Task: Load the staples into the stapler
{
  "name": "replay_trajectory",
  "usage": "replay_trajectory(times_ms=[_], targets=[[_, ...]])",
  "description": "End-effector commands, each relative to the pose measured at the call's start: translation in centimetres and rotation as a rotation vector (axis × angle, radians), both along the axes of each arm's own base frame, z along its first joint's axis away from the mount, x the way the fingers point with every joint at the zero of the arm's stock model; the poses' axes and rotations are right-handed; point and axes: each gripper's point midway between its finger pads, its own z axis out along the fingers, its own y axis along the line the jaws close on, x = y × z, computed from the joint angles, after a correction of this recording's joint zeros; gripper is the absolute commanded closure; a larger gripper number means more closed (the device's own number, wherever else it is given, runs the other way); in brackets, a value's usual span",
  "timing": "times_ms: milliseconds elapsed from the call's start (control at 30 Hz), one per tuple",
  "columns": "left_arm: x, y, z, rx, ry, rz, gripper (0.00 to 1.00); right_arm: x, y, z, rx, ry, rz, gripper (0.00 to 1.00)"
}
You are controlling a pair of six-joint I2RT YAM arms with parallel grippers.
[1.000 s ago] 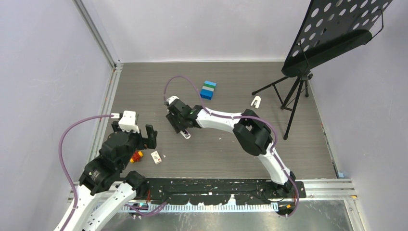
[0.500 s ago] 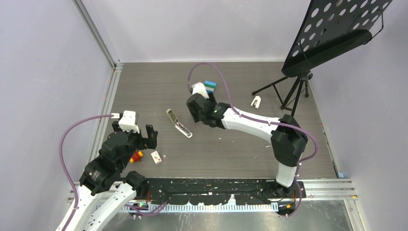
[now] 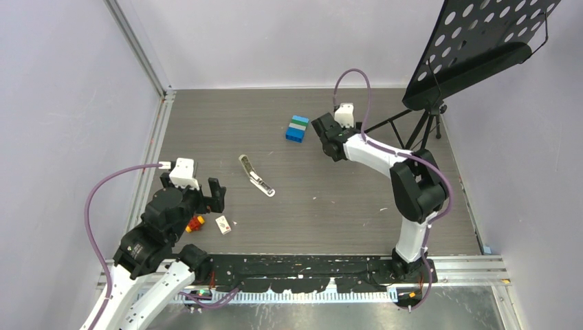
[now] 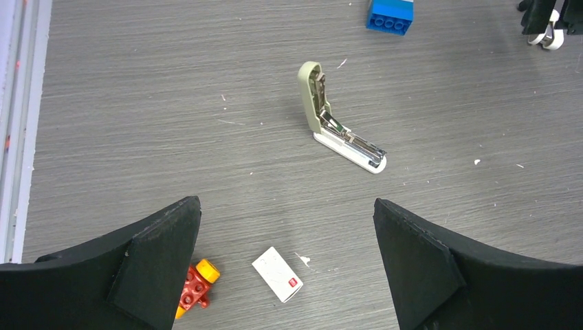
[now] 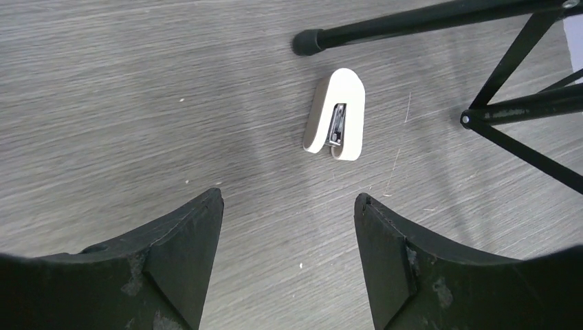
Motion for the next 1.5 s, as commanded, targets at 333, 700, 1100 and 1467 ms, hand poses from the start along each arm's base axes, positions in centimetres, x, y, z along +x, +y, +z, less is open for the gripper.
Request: replay_trajectory(times_ms=[333,700,1100,1467], targets=[[0.4,-0.4,0.9,-0.027,-0.039,-0.013,0.00,3.3,-4.5,-2.9,-0.015,-0.045,-0.243,0.39],[0.4,-0.5,0.8,-0.030,-0.036,-0.017,0.00,4.6,-5.3,-5.3,0.021,0.011,-0.260,0.60],[0.5,-0.6,0.8,-0.034,-0.031,-0.021,0.00,3.7,-5.2,-6.4,0.050,0.059,-0.244,0.85],[0.4,-0.6,0.9,-0.042,-0.037,-0.021,0.00,-1.5,0.2,-4.5,0.084,0.092,-0.080,0.99]])
